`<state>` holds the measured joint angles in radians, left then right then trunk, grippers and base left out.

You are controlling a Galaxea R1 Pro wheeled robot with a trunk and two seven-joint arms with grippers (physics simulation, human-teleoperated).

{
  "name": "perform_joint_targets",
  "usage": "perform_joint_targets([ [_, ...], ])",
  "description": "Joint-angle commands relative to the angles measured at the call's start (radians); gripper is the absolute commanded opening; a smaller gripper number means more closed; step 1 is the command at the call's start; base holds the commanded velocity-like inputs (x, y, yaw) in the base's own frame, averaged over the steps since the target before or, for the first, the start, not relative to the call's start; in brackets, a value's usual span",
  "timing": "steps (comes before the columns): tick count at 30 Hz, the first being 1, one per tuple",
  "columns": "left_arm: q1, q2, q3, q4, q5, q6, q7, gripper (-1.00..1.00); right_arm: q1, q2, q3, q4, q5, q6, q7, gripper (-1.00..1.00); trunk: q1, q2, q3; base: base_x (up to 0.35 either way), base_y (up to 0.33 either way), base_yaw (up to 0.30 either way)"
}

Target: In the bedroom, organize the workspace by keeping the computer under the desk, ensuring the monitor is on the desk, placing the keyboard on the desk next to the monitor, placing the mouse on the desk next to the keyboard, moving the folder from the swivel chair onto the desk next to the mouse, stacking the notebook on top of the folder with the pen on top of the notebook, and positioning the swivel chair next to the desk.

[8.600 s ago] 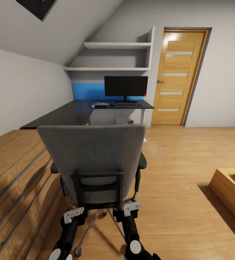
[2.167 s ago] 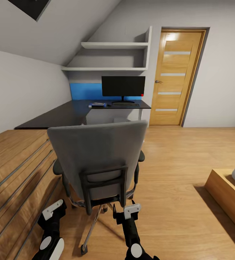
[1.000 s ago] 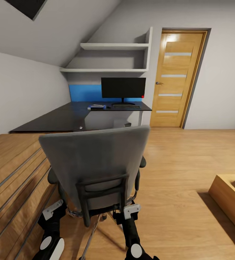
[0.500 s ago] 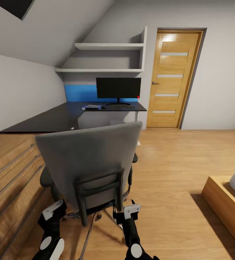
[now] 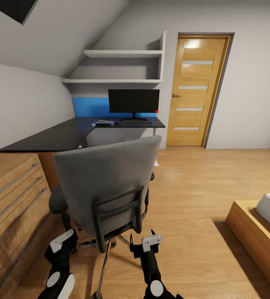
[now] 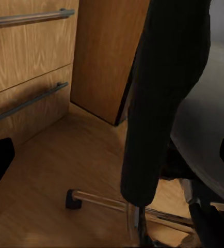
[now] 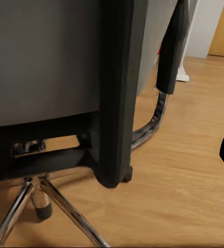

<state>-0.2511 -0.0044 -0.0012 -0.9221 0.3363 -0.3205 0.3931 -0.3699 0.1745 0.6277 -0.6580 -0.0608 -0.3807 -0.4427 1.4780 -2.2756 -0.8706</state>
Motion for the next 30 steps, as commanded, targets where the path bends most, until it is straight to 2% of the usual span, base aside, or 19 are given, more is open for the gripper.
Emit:
perform_joint_targets([
  [1,0.000,0.000,0.000,0.000,0.007,-0.005,0.000,1.00,-0.001,0.000,0.004,0.002,-0.006,-0.005,-0.005,1.00,-0.001,0.000,-0.001,-0.239,0.163,0.000],
  [11,0.000,0.000,0.000,0.000,0.007,-0.005,0.000,1.00,-0.001,0.000,0.006,0.002,-0.007,-0.006,-0.005,1.00,-0.001,0.000,-0.001,-0.185,0.137,0.000],
  [23,0.000,0.000,0.000,0.013,0.007,-0.005,0.001,1.00,-0.001,0.000,0.008,0.002,-0.013,-0.032,-0.012,1.00,-0.001,0.000,-0.001,-0.019,0.014,0.005],
  [30,0.000,0.000,0.000,0.016,0.007,-0.005,0.001,1.00,-0.001,0.000,0.007,0.002,-0.014,-0.040,-0.014,1.00,-0.001,0.000,-0.008,-0.001,0.001,0.131],
])
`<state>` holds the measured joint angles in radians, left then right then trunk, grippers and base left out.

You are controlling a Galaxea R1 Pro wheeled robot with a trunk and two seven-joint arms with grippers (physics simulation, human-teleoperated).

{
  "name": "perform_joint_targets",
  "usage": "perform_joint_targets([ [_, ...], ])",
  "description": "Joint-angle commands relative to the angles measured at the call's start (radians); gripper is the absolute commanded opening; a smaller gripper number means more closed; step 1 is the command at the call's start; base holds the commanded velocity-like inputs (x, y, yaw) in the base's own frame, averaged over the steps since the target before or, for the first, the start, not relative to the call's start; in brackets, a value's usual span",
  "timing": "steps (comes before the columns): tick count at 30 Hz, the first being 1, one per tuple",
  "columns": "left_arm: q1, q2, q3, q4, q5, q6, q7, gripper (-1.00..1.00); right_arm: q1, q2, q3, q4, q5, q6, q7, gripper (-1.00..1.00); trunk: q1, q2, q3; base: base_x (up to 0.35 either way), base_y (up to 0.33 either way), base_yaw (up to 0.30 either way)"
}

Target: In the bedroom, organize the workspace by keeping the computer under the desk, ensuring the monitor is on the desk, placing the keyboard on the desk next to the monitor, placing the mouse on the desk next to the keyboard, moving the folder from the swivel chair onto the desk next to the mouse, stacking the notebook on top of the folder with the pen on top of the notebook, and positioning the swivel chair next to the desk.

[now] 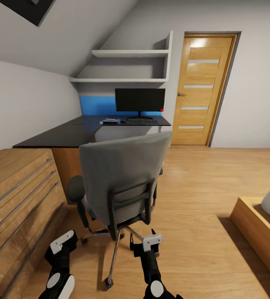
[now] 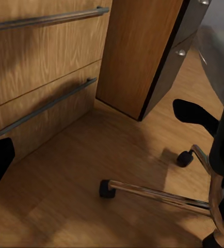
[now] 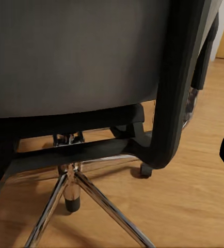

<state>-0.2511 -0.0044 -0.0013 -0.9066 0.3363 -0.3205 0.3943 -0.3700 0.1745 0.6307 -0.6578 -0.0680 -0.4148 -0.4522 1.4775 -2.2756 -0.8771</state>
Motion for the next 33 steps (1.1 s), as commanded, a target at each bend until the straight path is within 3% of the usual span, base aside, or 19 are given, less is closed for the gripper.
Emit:
perform_joint_targets([
  [1,0.000,0.000,-0.001,0.001,0.007,-0.005,0.000,1.00,-0.001,0.000,0.004,0.001,-0.007,-0.007,-0.005,1.00,0.000,0.000,-0.002,0.000,0.000,0.109],
  [16,0.000,0.000,-0.002,0.002,0.007,-0.004,0.000,1.00,-0.001,0.000,0.005,0.002,-0.006,-0.011,-0.004,1.00,0.000,0.000,-0.004,0.020,0.000,0.024],
  [33,0.000,0.000,-0.008,0.002,0.007,-0.005,-0.001,1.00,-0.001,0.000,0.006,0.016,-0.006,-0.013,-0.003,1.00,0.000,0.000,-0.020,0.008,0.000,0.154],
])
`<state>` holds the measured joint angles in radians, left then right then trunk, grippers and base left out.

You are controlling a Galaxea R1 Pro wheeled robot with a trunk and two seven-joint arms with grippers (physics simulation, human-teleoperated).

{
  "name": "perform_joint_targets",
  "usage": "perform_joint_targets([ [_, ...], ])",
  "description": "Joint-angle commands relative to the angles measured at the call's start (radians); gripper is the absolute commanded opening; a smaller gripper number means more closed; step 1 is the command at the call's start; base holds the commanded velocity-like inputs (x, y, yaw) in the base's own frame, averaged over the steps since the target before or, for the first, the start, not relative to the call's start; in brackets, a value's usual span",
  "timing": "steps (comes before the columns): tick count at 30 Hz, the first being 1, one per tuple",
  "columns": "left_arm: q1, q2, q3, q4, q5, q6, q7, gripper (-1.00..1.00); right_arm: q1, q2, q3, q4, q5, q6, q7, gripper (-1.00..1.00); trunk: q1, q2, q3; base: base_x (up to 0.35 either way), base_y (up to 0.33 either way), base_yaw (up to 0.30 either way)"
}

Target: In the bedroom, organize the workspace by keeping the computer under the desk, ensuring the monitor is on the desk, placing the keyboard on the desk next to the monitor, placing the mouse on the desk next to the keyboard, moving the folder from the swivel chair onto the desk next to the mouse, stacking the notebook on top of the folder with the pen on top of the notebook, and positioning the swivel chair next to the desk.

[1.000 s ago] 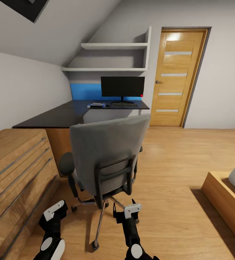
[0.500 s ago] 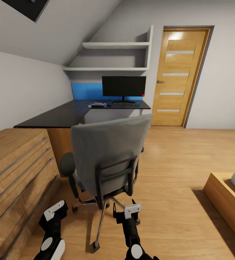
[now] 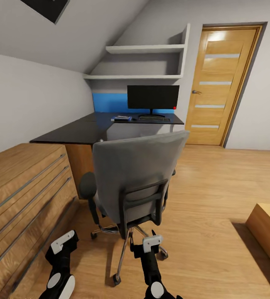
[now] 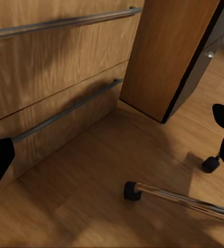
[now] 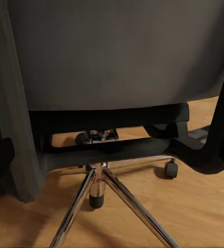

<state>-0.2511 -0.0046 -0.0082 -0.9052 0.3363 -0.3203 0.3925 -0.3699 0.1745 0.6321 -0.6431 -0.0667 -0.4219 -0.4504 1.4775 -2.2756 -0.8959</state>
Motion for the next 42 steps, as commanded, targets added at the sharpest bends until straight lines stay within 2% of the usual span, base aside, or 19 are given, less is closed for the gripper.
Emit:
perform_joint_targets([
  [1,-0.001,0.000,-0.001,0.000,0.007,-0.005,0.001,1.00,-0.001,0.000,0.004,0.002,-0.007,-0.006,-0.005,1.00,0.000,0.000,-0.001,0.009,0.000,0.059],
  [8,-0.001,0.000,-0.003,0.000,0.007,-0.005,-0.001,1.00,-0.001,0.000,0.004,0.002,-0.007,-0.007,-0.004,1.00,0.000,0.000,-0.002,0.138,0.000,0.026],
  [16,-0.001,0.000,-0.022,0.001,0.007,-0.005,0.000,1.00,-0.001,0.000,0.004,0.003,-0.006,-0.008,-0.004,1.00,0.000,0.000,-0.003,0.227,0.000,0.004],
  [30,-0.001,0.000,-0.030,0.006,0.007,-0.005,0.002,1.00,-0.001,0.000,0.003,0.002,-0.005,-0.008,-0.004,1.00,0.000,0.000,-0.003,0.032,-0.008,0.000],
  [42,-0.001,0.000,-0.033,0.006,0.007,-0.005,0.002,1.00,-0.001,0.000,0.003,0.002,-0.004,-0.008,-0.004,1.00,0.000,0.000,-0.003,0.001,-0.230,0.000],
])
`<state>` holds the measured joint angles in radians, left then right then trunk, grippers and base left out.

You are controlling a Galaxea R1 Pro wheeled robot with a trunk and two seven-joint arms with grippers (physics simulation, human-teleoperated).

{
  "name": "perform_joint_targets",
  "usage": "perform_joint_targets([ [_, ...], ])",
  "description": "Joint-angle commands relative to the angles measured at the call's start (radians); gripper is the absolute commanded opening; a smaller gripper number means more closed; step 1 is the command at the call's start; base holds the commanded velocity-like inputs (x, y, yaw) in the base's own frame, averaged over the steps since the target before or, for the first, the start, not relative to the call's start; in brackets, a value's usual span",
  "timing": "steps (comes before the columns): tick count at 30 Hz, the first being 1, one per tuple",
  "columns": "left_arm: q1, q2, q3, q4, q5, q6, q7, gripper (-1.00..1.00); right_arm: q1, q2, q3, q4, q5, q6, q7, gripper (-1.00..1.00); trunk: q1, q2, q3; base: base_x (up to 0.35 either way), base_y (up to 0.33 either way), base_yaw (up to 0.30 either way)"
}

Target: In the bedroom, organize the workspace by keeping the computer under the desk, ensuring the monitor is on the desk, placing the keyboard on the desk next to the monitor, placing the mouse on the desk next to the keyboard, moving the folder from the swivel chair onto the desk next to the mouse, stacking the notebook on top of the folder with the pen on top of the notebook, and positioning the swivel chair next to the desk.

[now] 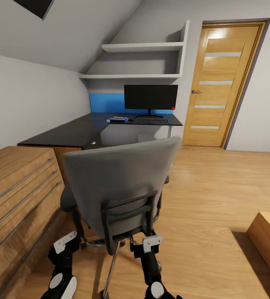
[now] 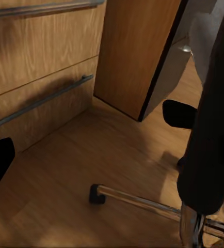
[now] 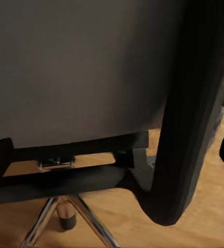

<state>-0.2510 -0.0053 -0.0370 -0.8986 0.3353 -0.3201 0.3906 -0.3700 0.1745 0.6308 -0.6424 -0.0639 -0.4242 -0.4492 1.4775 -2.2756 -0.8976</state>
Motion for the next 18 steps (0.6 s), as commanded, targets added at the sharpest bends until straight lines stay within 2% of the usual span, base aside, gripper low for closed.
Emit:
perform_joint_targets([
  [1,-0.001,0.001,-0.004,0.000,0.008,-0.005,0.004,1.00,-0.001,0.000,0.004,0.001,-0.007,-0.006,-0.005,1.00,0.000,0.000,-0.001,0.000,-0.292,0.000],
  [12,-0.001,0.001,-0.004,0.000,0.007,-0.005,0.004,1.00,-0.001,0.000,0.004,0.001,-0.007,-0.005,-0.005,1.00,0.000,0.000,-0.001,0.000,-0.293,0.000],
  [18,-0.001,0.001,-0.004,0.000,0.007,-0.005,0.003,1.00,-0.001,0.000,0.004,0.002,-0.007,-0.005,-0.005,1.00,0.000,0.000,-0.001,0.042,-0.091,0.000],
])
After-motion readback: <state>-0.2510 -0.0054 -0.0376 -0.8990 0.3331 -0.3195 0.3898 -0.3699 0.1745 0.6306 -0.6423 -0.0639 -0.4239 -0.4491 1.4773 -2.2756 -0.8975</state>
